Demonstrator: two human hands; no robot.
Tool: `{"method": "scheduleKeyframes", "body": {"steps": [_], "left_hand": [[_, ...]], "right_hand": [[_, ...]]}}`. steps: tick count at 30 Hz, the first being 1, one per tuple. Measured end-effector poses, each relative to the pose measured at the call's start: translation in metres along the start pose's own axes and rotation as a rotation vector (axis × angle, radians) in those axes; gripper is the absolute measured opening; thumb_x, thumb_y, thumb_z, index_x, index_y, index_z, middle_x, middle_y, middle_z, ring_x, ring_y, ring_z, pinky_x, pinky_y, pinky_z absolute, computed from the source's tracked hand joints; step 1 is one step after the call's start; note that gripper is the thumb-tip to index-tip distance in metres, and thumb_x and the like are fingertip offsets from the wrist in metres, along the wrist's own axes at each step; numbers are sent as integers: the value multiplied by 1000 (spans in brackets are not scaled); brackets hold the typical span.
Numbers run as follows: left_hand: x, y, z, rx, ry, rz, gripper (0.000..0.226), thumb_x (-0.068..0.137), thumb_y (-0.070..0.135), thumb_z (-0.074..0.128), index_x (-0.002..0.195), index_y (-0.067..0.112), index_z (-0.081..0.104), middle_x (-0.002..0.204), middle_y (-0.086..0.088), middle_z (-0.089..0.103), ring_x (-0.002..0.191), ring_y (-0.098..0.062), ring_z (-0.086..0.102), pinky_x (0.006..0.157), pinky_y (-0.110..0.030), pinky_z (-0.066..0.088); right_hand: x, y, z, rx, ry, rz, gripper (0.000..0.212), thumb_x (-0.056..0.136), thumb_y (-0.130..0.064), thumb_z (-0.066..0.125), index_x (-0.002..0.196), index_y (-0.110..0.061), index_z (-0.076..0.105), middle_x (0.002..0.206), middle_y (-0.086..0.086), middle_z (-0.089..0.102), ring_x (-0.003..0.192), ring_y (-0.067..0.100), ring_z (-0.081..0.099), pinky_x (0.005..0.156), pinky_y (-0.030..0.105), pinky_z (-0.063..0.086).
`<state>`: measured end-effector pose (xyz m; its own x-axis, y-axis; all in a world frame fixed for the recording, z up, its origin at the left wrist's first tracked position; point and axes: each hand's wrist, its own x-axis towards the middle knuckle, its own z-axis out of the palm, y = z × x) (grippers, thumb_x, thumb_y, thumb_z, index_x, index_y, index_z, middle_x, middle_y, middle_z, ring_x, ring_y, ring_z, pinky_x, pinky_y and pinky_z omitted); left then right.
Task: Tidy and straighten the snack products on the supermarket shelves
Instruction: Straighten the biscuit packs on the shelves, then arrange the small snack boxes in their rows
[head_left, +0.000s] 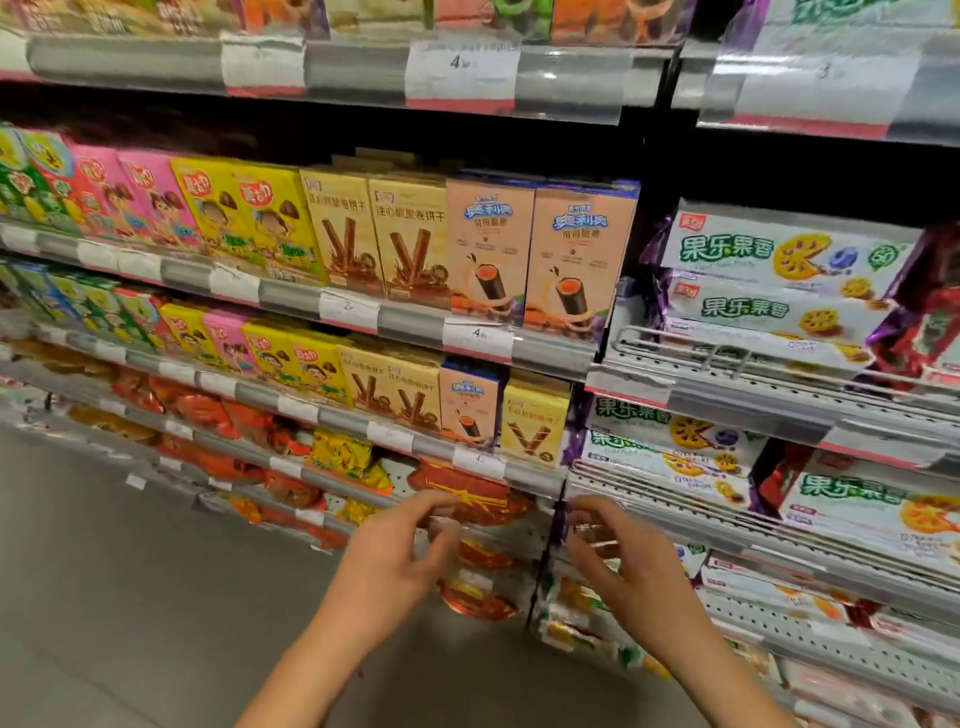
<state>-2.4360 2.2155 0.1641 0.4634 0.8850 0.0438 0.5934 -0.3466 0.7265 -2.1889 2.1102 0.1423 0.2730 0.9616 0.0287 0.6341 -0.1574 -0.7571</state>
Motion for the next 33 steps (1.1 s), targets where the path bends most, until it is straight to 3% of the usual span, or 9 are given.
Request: {"method": "scheduleKeyframes", "body": {"steps": [4, 6, 8, 12, 17, 22, 27, 30, 33], "left_hand": [[35, 4, -9, 70, -91, 58, 25, 97, 38, 62, 119, 50, 57, 109, 32, 62, 105, 15, 55, 85, -6, 43], [57, 1, -13, 126, -104, 96, 31, 98, 40, 60, 128, 47, 55, 121, 30, 59, 115, 10, 54, 96, -10, 43], [77, -3, -16, 190, -113, 131, 41, 98, 42, 59, 138, 39, 52, 134, 24, 55, 127, 2, 50, 109, -23, 43], [111, -19, -21, 177, -127, 248, 45, 98, 45, 58, 141, 38, 50, 139, 21, 54, 131, 1, 46, 111, -28, 43], [158, -34, -23, 269, -163, 446, 55, 99, 44, 54, 151, 31, 43, 158, 16, 34, 150, -7, 25, 124, -29, 17], [185, -54, -17, 301, -134, 532, 60, 91, 49, 44, 145, 25, 53, 148, 4, 54, 141, -21, 44, 116, -38, 30], [198, -65, -12, 376, -111, 627, 57, 85, 48, 46, 136, 29, 58, 132, 8, 61, 123, -20, 42, 98, -43, 52], [201, -65, -15, 367, -158, 647, 56, 85, 44, 51, 138, 27, 58, 132, 6, 60, 121, -21, 46, 97, -44, 52], [204, -65, -21, 364, -209, 625, 53, 86, 41, 55, 137, 28, 58, 136, 8, 58, 123, -21, 49, 98, -44, 52]], "right_hand": [[24, -7, 1, -189, 68, -45, 37, 96, -41, 61, 132, -44, 52, 119, -28, 62, 106, -3, 61, 87, 22, 53], [36, -11, 4, -288, 89, -59, 40, 98, -40, 59, 137, -41, 49, 125, -25, 59, 112, 1, 58, 88, 19, 49], [48, -16, 11, -365, 124, -57, 43, 99, -40, 56, 140, -38, 47, 133, -20, 55, 121, 5, 54, 94, 22, 49], [74, -25, 29, -534, 216, -44, 58, 97, -39, 56, 151, -23, 42, 154, -3, 41, 142, 19, 40, 116, 35, 40], [103, -38, 48, -657, 305, 43, 68, 93, -40, 53, 154, -18, 35, 160, 7, 33, 145, 29, 34, 118, 42, 36], [124, -41, 68, -764, 303, 196, 80, 88, -38, 65, 156, -11, 32, 157, 15, 38, 141, 36, 41, 114, 44, 40], [132, -44, 80, -783, 332, 301, 90, 74, -26, 79, 152, -12, 37, 152, 16, 39, 131, 39, 51, 96, 44, 55], [134, -47, 86, -796, 391, 372, 77, 72, -19, 81, 140, -14, 45, 148, 16, 42, 123, 38, 54, 79, 43, 59], [137, -53, 91, -818, 416, 395, 60, 72, -18, 79, 122, -16, 46, 141, 13, 48, 118, 34, 54, 78, 40, 57]]}}
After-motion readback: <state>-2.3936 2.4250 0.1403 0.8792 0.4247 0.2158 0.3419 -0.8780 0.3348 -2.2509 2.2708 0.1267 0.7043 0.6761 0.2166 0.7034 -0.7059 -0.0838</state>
